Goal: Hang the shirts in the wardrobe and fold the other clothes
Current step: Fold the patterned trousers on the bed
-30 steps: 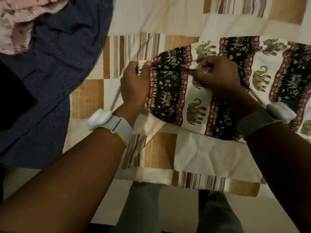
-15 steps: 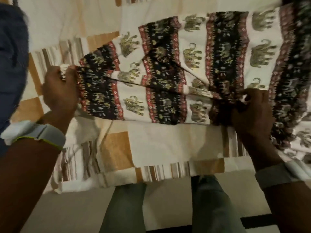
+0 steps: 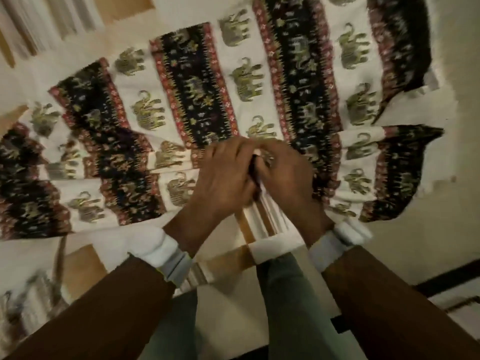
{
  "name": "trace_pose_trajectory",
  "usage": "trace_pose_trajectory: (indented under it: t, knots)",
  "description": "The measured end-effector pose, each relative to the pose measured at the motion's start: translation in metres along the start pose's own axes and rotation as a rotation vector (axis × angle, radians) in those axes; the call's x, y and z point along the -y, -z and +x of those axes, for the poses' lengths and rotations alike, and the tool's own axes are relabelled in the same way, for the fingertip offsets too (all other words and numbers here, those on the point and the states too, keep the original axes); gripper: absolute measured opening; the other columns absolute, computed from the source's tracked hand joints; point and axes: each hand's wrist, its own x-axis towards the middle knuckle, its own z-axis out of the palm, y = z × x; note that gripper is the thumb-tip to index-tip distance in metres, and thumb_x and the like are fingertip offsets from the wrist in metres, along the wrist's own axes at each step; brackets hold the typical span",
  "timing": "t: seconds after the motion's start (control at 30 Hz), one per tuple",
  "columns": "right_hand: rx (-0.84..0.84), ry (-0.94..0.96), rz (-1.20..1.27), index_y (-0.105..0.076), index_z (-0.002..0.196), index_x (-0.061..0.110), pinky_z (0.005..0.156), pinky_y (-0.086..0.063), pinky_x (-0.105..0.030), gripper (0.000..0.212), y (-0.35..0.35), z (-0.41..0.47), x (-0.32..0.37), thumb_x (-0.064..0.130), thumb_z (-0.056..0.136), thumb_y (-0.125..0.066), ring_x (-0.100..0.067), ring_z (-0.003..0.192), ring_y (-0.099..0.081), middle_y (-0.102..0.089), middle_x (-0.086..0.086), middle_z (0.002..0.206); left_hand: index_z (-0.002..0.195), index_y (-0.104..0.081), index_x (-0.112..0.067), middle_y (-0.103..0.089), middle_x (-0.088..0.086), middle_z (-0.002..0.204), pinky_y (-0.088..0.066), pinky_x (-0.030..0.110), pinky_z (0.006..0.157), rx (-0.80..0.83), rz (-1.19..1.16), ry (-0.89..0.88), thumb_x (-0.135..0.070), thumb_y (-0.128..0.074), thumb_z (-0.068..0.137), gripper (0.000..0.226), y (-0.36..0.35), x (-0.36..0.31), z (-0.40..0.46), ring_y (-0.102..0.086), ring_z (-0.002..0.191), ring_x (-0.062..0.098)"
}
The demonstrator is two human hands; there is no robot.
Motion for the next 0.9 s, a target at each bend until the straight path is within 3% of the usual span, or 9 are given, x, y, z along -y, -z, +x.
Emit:
trace_pose_trajectory:
  t: [0.13, 0.2, 0.3, 0.4, 0.5, 0.6, 0.67, 0.8, 0.9]
  knots:
    - [-0.013, -0.031, -0.167, -0.062, 0.124, 0.024, 0.071, -0.052, -0.038, 0.033, 0.013, 0.010, -0.007, 0.029, 0.092, -0.064, -0.026, 0.090, -0.065, -0.058, -0.004, 0.122, 0.135, -0.057, -0.033, -0.068, -0.002, 0.129, -0.044, 0.051, 0.105, 0.092, 0.025, 0.045, -0.037, -0.058, 0.099, 0.036, 0.002, 0.000, 0.031, -0.060, 0.118, 0.025]
    - [-0.010, -0.060, -0.211, -0.058, 0.124, 0.022, 0.069, -0.057, -0.041, 0.042, 0.025, 0.005, -0.023, 0.022, 0.085, -0.072, -0.026, 0.094, -0.061, -0.051, -0.007, 0.121, 0.131, -0.066, -0.030, -0.072, -0.004, 0.125, -0.047, 0.042, 0.105, 0.110, -0.062, 0.024, -0.035, -0.057, 0.103, 0.030, 0.011, 0.014, 0.037, -0.064, 0.113, 0.019]
    - [-0.039, -0.064, -0.282, -0.054, 0.127, 0.019, 0.080, -0.055, -0.044, 0.056, 0.040, -0.020, -0.055, 0.028, 0.078, -0.080, -0.028, 0.107, -0.054, -0.050, -0.010, 0.126, 0.120, -0.074, -0.020, -0.075, -0.003, 0.113, -0.044, 0.023, 0.090, 0.103, -0.181, 0.089, -0.027, -0.058, 0.104, 0.023, 0.020, 0.021, 0.045, -0.065, 0.100, 0.011]
    - [0.013, -0.100, -0.311, -0.050, 0.133, 0.020, 0.101, -0.049, -0.055, 0.059, 0.054, -0.049, -0.087, 0.039, 0.082, -0.071, -0.035, 0.126, -0.050, -0.050, -0.016, 0.138, 0.114, -0.074, -0.017, -0.074, 0.002, 0.106, -0.047, 0.029, 0.086, 0.065, -0.187, 0.133, -0.027, -0.056, 0.105, 0.022, 0.018, 0.019, 0.054, -0.066, 0.096, 0.018]
    - [-0.023, -0.198, -0.297, -0.056, 0.126, 0.016, 0.096, -0.051, -0.056, 0.052, 0.075, -0.074, -0.130, 0.039, 0.082, -0.071, -0.035, 0.120, -0.054, -0.057, -0.017, 0.130, 0.121, -0.069, -0.017, -0.066, -0.006, 0.111, -0.044, 0.031, 0.092, 0.009, -0.286, 0.224, -0.027, -0.051, 0.108, 0.025, 0.015, 0.021, 0.058, -0.060, 0.105, 0.014]
    - [-0.180, -0.318, -0.185, -0.065, 0.114, 0.011, 0.086, -0.052, -0.042, 0.040, 0.102, -0.086, -0.171, 0.019, 0.077, -0.075, -0.031, 0.109, -0.055, -0.058, -0.015, 0.123, 0.123, -0.067, -0.020, -0.065, -0.005, 0.116, -0.042, 0.030, 0.095, -0.035, -0.347, 0.281, -0.030, -0.048, 0.109, 0.025, 0.015, 0.030, 0.062, -0.058, 0.110, 0.014]
    - [-0.184, -0.331, -0.055, -0.069, 0.111, 0.013, 0.079, -0.047, -0.030, 0.042, 0.123, -0.082, -0.183, 0.007, 0.070, -0.077, -0.023, 0.106, -0.057, -0.059, -0.008, 0.121, 0.117, -0.065, -0.029, -0.065, -0.005, 0.112, -0.041, 0.029, 0.090, -0.055, -0.376, 0.272, -0.030, -0.048, 0.110, 0.019, 0.015, 0.031, 0.063, -0.058, 0.107, 0.013]
    - [-0.237, -0.330, 0.191, -0.076, 0.102, 0.016, 0.086, -0.054, -0.028, 0.032, 0.168, -0.048, -0.196, 0.000, 0.074, -0.075, -0.019, 0.100, -0.069, -0.073, 0.002, 0.106, 0.104, -0.063, -0.030, -0.065, 0.000, 0.096, -0.046, 0.034, 0.081, -0.195, -0.426, 0.258, -0.031, -0.049, 0.109, 0.015, 0.026, 0.038, 0.067, -0.060, 0.092, 0.018]
    - [-0.366, -0.432, 0.551, -0.076, 0.090, 0.029, 0.078, -0.054, -0.023, 0.026, 0.203, -0.004, -0.189, 0.006, 0.086, -0.065, -0.001, 0.083, -0.068, -0.073, 0.020, 0.083, 0.094, -0.064, -0.033, -0.065, -0.015, 0.087, -0.047, 0.027, 0.074, -0.218, -0.513, 0.258, -0.028, -0.051, 0.109, 0.020, 0.043, 0.042, 0.072, -0.058, 0.085, 0.002]
